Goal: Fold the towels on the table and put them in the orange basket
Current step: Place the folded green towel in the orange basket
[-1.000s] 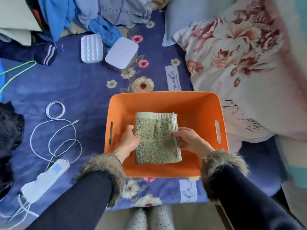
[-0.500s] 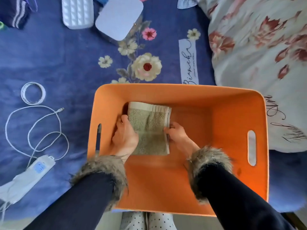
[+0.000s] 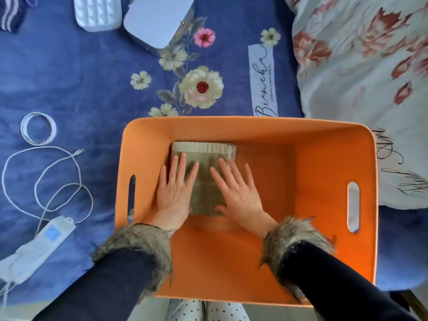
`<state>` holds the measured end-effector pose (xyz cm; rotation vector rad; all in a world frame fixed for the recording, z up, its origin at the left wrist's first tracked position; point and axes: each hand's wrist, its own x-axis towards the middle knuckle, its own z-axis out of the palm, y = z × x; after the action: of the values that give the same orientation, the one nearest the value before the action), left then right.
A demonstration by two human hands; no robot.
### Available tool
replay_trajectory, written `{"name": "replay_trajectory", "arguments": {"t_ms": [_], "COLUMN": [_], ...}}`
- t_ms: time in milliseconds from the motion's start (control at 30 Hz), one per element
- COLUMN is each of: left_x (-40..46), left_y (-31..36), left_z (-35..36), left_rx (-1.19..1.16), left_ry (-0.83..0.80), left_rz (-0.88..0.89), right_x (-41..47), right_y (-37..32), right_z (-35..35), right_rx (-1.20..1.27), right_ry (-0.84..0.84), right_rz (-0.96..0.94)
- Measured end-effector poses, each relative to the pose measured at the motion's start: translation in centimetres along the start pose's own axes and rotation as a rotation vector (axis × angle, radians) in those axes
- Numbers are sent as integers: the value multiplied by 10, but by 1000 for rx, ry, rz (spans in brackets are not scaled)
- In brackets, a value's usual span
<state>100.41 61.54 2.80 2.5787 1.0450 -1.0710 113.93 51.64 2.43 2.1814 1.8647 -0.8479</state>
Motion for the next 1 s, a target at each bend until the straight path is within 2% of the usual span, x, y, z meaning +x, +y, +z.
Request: {"name": "replay_trajectory", "arguments": {"t_ms": [100,367,500,600,833,1000], "left_x": [13,28,15,-12,-95,-150], "left_y": [-3,-3,-1,2,12,14], "left_z": [2,7,-6,-19,-74,-129], "left_rx": [36,46,-75,-237,-481,-518], "left_ry": [-48,-108,-124,-24,230,367], "left_rz": [-4,-5,10,37,96,165], "right_x": [10,28,19,-6,-93,-156], "right_y": [10,22,13,4,-8,-16], "right_z": [10,24,9,-14,-89,-142], "right_rx": [-122,-147,0,191,261,318], "right_ry": [-61,-118,-118,-51,95,274], "right_rz": [-14,22,77,186,321,458]}}
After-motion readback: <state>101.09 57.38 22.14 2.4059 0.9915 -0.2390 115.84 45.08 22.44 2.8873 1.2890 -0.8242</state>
